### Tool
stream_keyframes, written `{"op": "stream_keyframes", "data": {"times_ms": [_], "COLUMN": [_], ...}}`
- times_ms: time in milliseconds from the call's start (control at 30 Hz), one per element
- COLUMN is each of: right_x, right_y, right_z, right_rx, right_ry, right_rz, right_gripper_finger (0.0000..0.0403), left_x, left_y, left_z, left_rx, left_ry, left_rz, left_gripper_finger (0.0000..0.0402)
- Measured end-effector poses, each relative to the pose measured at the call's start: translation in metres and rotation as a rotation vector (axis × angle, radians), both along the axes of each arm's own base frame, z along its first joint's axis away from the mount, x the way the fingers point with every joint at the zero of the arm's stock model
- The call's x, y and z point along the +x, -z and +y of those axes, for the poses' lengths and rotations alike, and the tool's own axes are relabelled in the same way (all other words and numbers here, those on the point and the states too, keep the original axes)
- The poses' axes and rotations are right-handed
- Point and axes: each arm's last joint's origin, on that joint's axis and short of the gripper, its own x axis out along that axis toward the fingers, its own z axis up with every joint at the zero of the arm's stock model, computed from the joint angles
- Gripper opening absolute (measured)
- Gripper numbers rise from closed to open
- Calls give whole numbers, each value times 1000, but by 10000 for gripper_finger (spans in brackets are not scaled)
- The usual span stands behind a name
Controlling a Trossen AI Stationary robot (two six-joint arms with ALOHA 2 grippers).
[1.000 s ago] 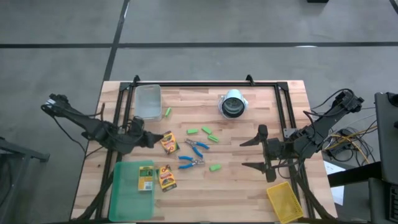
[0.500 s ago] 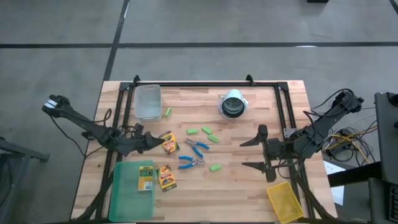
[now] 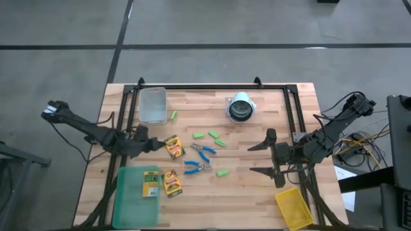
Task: Pick & Place School Supplies
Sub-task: Put the yellow crayon box into the green bin
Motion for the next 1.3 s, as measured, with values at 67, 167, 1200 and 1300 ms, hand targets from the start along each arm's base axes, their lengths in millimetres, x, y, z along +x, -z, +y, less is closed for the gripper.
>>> {"op": "stream_keyframes", "data": {"times_ms": [67, 167, 1200, 1300], "right_x": [0, 0, 0, 0], "right_y": [0, 0, 0, 0], "right_z": [0, 0, 0, 0], "right_rx": [-2, 0, -1, 1], "right_ry": [-1, 0, 0, 0], "right_rz": [0, 0, 0, 0], "right_gripper_finger": [302, 299, 298, 303], "left_x": [1, 5, 27, 27], "left_y": [2, 9, 23, 23], "left_z": [0, -3, -7, -7], "left_rx": [-35, -100, -119, -121], "left_ry": [-6, -5, -17, -14], "left_rz": [48, 106, 196, 197], "left_gripper_finger": [147, 147, 147, 147]}}
